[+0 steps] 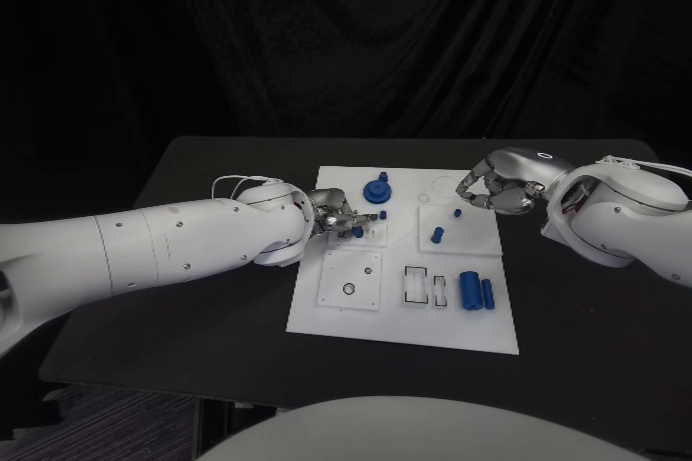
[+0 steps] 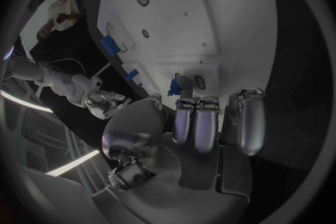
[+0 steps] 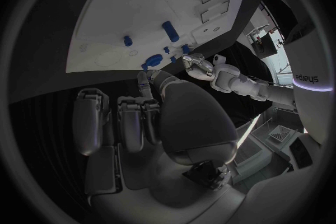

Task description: Assemble the parts on the task board

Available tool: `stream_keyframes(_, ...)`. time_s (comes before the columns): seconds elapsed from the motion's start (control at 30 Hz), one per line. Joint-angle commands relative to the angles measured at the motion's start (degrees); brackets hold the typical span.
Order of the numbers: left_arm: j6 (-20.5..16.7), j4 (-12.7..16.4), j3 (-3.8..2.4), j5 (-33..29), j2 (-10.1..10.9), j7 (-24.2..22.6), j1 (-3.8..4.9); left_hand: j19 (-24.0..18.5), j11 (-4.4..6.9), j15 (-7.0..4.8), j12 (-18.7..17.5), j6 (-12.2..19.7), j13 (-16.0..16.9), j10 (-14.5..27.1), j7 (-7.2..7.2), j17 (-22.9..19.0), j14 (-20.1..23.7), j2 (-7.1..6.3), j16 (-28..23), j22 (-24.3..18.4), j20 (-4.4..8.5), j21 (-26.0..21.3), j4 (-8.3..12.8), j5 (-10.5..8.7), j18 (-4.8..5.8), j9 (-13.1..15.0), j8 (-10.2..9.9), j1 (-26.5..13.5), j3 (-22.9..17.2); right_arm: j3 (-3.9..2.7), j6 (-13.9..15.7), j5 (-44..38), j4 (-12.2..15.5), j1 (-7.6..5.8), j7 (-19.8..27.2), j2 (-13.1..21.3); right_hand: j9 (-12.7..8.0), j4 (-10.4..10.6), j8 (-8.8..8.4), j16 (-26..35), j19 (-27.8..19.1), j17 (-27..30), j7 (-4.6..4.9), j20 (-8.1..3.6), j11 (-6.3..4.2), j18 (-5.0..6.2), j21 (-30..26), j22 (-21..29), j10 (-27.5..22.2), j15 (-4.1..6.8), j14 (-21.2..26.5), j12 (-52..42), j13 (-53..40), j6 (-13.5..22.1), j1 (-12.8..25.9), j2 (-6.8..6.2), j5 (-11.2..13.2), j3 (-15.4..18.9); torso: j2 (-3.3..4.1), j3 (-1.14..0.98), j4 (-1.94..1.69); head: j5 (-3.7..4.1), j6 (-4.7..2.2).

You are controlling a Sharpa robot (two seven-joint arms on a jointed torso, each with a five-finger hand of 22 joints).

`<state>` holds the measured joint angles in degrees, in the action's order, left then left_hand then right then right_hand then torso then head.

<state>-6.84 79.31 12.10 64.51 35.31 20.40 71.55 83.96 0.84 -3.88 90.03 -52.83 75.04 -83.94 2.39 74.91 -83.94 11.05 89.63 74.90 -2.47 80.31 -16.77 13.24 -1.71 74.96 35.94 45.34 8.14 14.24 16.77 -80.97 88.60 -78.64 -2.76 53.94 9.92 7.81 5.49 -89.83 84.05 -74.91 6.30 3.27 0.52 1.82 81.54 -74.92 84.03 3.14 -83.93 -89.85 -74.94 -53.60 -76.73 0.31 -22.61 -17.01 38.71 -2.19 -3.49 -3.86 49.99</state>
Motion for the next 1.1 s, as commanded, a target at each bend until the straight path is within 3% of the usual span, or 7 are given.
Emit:
stream_keyframes(0.03, 0.43, 0.16, -0.01, -0.05, -0.08, -0.45, -0.12, 2.03, 0.61, -0.15, -0.03, -2.53, 14.96, -6.06, -0.20, 15.09, -6.06, 0.60, 0.37, 12.37, 0.00, 0.55, 0.00, 0.53, -0.38, 3.25, 4.16, 0.44, 0.71, -0.04, -0.06, -0.09, 0.06, 0.14, -0.76, 0.05, -0.07, -0.03, -0.40, -0.17, 1.38, -15.09, -0.42, 0.05, -0.09, 0.40, -0.04, -12.11, 5.97, -0.06, -6.07, -0.15, -15.06, 0.15, 0.62, 0.11, -0.24, -0.53, 0.00, -0.01, 0.02, 0.03, 0.01)
stream_keyframes(0.2, 0.96, 0.10, -0.01, -0.05, 0.01, 0.45, -0.12, 2.07, 0.78, -0.30, -0.03, -4.69, 14.96, -6.06, -0.39, 15.09, -6.06, 0.89, 0.37, 12.38, 0.14, 0.61, 0.03, 0.98, -0.38, 3.99, 7.99, 0.98, 1.07, -0.04, -0.06, -0.09, 0.11, 0.15, -0.74, 0.09, -0.07, -0.03, -0.40, -0.17, 1.38, -15.09, -0.42, 0.05, -0.09, 0.40, -0.04, -12.11, 5.97, -0.06, -6.07, -0.15, -15.06, 0.15, 0.62, 0.11, -0.24, -0.53, 0.00, -0.01, 0.04, 0.06, 0.01)
stream_keyframes(0.27, 0.99, 0.15, -0.01, -0.05, 0.06, 0.51, -0.12, 2.08, 0.92, -0.43, -0.03, -7.02, 14.96, -6.06, -0.55, 15.09, -6.06, 1.10, 0.37, 12.38, 0.27, 0.65, 0.02, 1.44, -0.37, 4.82, 12.19, 1.43, 1.43, -0.04, -0.07, -0.09, 0.12, 0.15, -0.74, 0.13, -0.07, -0.03, -0.40, -0.17, 1.38, -15.09, -0.42, 0.05, -0.09, 0.40, -0.04, -12.11, 5.97, -0.06, -6.07, -0.15, -15.06, 0.15, 0.62, 0.11, -0.24, -0.53, 0.01, 0.00, 0.00, 0.05, 0.01)
stream_keyframes(0.37, 0.87, 0.22, -0.01, -0.05, 0.07, 0.17, -0.12, 2.08, 1.06, -0.55, -0.03, -7.17, 14.96, -6.06, -0.70, 15.09, -6.06, 1.38, 0.37, 12.37, 0.40, 0.66, 0.01, 2.27, -0.37, 4.93, 13.84, 1.95, 1.91, -0.04, -0.11, -0.09, 0.10, 0.16, -0.75, 0.16, -0.07, -0.06, -0.41, -0.17, 1.40, -15.09, -0.42, 0.04, -0.09, 0.39, -0.02, -12.12, 5.97, -0.05, -6.07, -0.15, -15.06, 0.16, 0.63, 0.11, -0.25, -0.56, -0.02, 0.03, -0.08, 0.03, 0.01)
stream_keyframes(0.77, -1.20, 0.88, -0.01, -0.05, 0.31, -1.66, -0.12, 2.09, 1.10, -0.61, -0.03, -5.02, 14.96, -6.06, -0.71, 15.09, -6.06, 1.40, 0.37, 12.39, 0.48, 0.73, 0.07, 2.84, -0.36, 4.38, 12.43, 2.54, 2.38, -0.04, -0.15, -0.09, 0.11, 0.19, -0.71, 0.17, -0.07, -0.08, -0.42, -0.17, 1.41, -15.09, -0.43, 0.04, -0.10, 0.39, -0.01, -12.13, 5.97, -0.05, -6.07, -0.15, -15.06, 0.17, 0.64, 0.12, -0.25, -0.58, -0.06, -0.01, 0.04, -0.11, 0.01)
stream_keyframes(1.03, -6.68, 3.16, -0.02, -0.05, 2.10, -3.40, -0.10, 2.28, 1.21, -0.74, -0.03, -2.53, 14.96, -6.06, -0.83, 15.09, -6.06, 0.67, 0.37, 12.50, 0.60, 1.16, 0.17, 4.71, -0.27, 3.81, 11.28, 6.27, 2.95, -0.04, 0.04, -0.09, 0.15, 0.20, -0.69, 0.40, -0.08, -0.13, -0.45, -0.17, 1.42, -15.09, -0.45, 0.02, -0.12, 0.39, -0.01, -12.13, 5.97, -0.03, -6.07, -0.15, -15.06, 0.21, 0.68, 0.11, -0.25, -0.63, -0.12, -0.03, 0.06, 0.04, 0.01)
stream_keyframes(1.1, -8.15, 4.41, -0.02, -0.05, 3.04, -3.56, -0.03, 2.44, 1.34, -0.85, -0.03, -0.77, 14.96, -6.06, -0.97, 15.09, -6.06, 0.07, 0.37, 12.58, 0.72, 1.47, 0.24, 5.43, -0.21, 3.14, 9.21, 8.01, 3.16, -0.04, 0.09, -0.09, 0.16, 0.20, -0.71, 0.48, -0.08, -0.13, -0.45, -0.17, 1.42, -15.09, -0.45, 0.02, -0.12, 0.39, -0.01, -12.13, 5.97, -0.03, -6.07, -0.15, -15.06, 0.21, 0.68, 0.11, -0.25, -0.63, -0.12, -0.05, 0.04, 0.21, 0.01)
